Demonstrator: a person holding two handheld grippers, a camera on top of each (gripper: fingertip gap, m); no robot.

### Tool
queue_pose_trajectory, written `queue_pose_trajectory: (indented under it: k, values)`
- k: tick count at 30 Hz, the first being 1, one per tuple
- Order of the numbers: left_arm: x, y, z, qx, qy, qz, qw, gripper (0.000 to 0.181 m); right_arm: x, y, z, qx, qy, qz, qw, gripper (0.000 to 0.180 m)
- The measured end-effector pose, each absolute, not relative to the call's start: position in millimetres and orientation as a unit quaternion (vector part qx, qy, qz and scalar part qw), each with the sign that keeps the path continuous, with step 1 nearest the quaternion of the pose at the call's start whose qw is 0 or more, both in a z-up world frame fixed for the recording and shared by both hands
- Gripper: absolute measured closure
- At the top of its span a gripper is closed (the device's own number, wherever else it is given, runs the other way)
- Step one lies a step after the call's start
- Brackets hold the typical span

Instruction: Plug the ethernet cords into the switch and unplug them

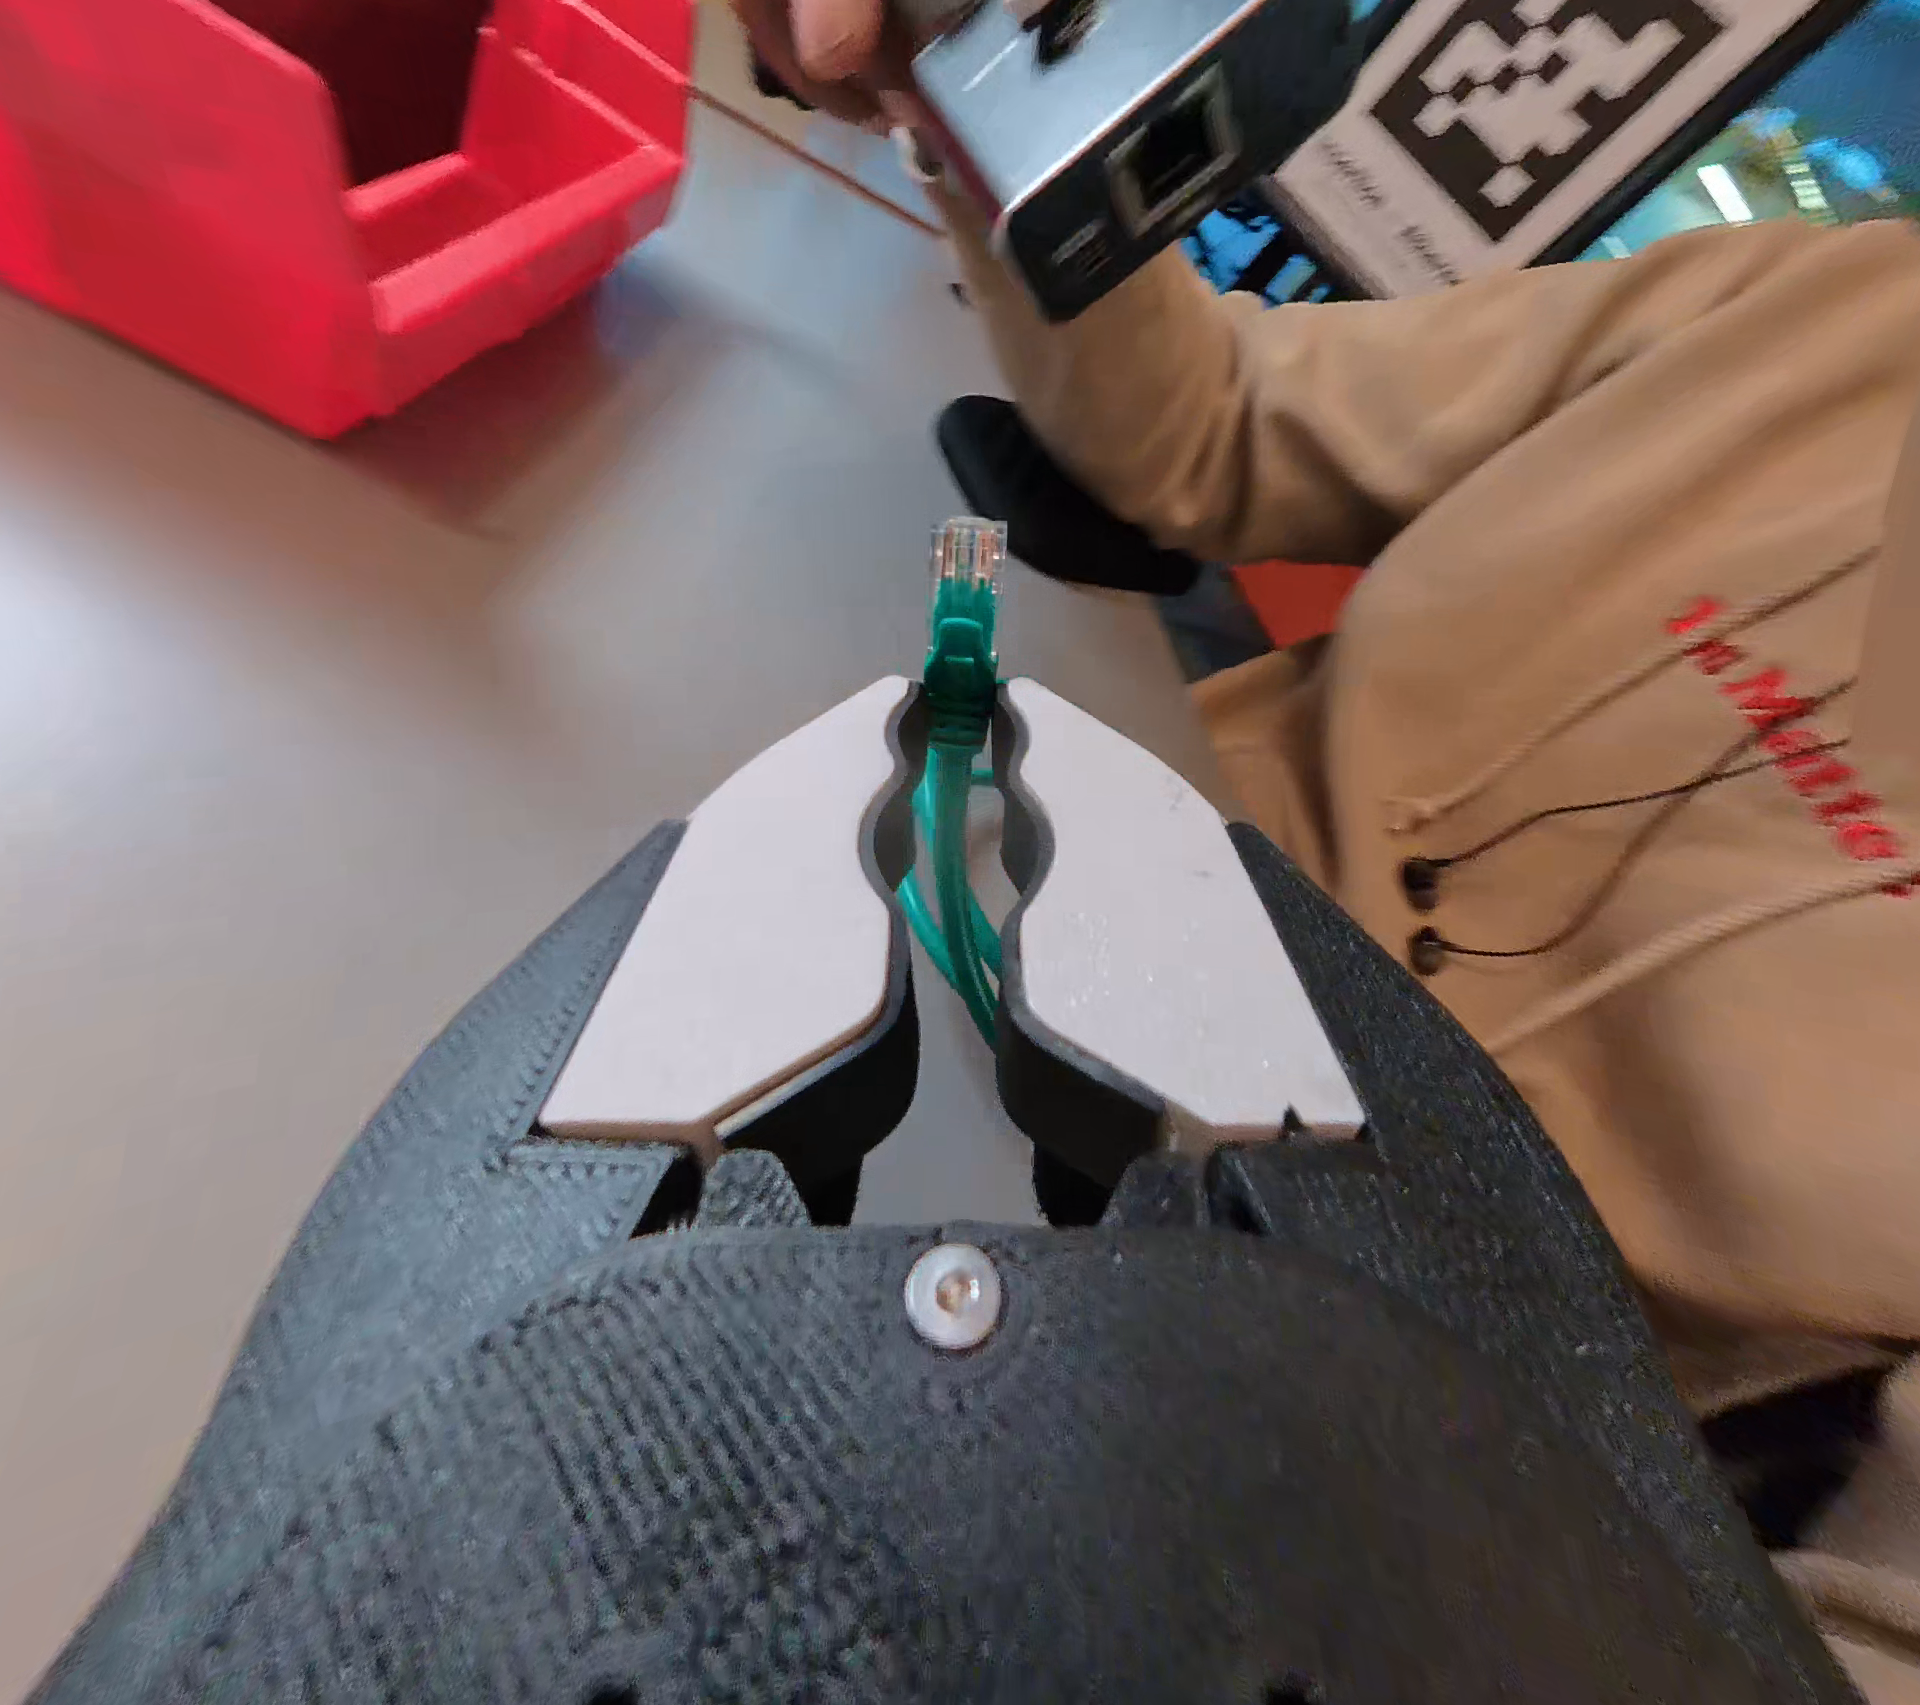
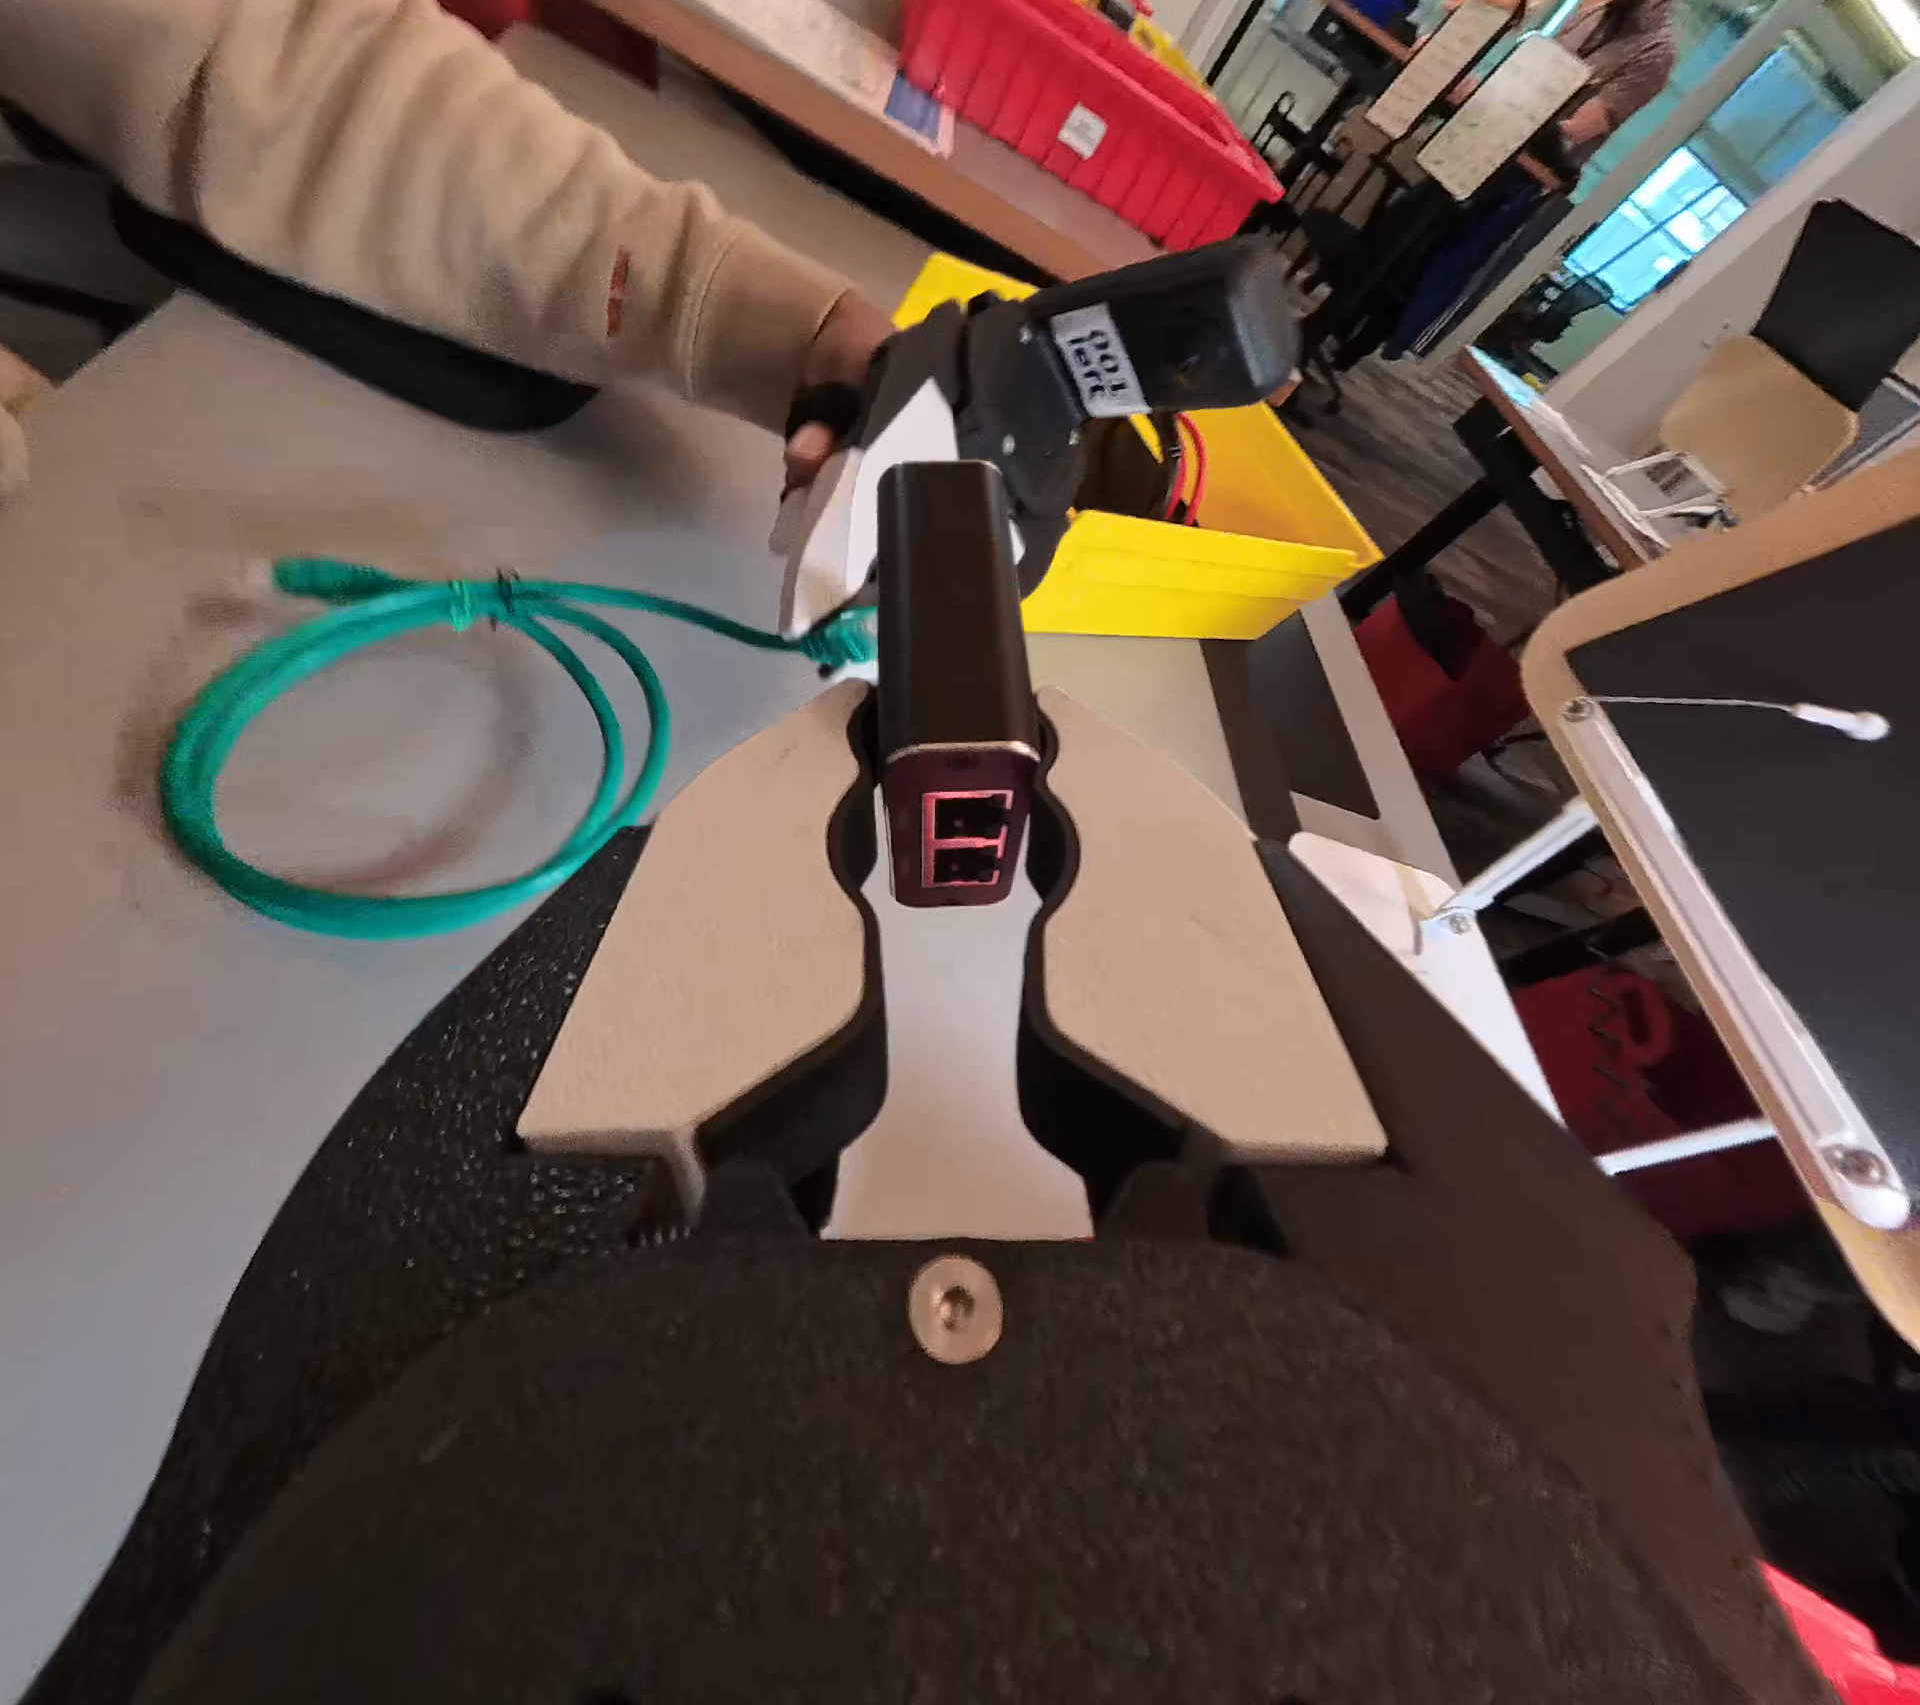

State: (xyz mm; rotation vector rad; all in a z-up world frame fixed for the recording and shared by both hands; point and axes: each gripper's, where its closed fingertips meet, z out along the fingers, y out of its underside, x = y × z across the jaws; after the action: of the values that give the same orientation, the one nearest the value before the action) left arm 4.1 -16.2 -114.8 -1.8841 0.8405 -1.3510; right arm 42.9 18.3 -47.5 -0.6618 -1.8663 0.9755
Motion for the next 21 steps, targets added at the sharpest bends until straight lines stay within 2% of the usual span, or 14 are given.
queue_pose_trajectory:
  k: [6, 21]
  values:
    - [24.7, -36.6, -103.6, -0.703, 0.342, -0.555, 0.284, 0.169, 43.0, 5.3, -66.0, -0.25, -0.805, 0.337, 0.419, 0.156]
    - [25.4, -70.6, -137.9, -0.722, 0.386, -0.555, 0.146, 0.169, 41.2, -31.3, -107.0, -0.199, -0.883, 0.254, 0.339, 0.155]
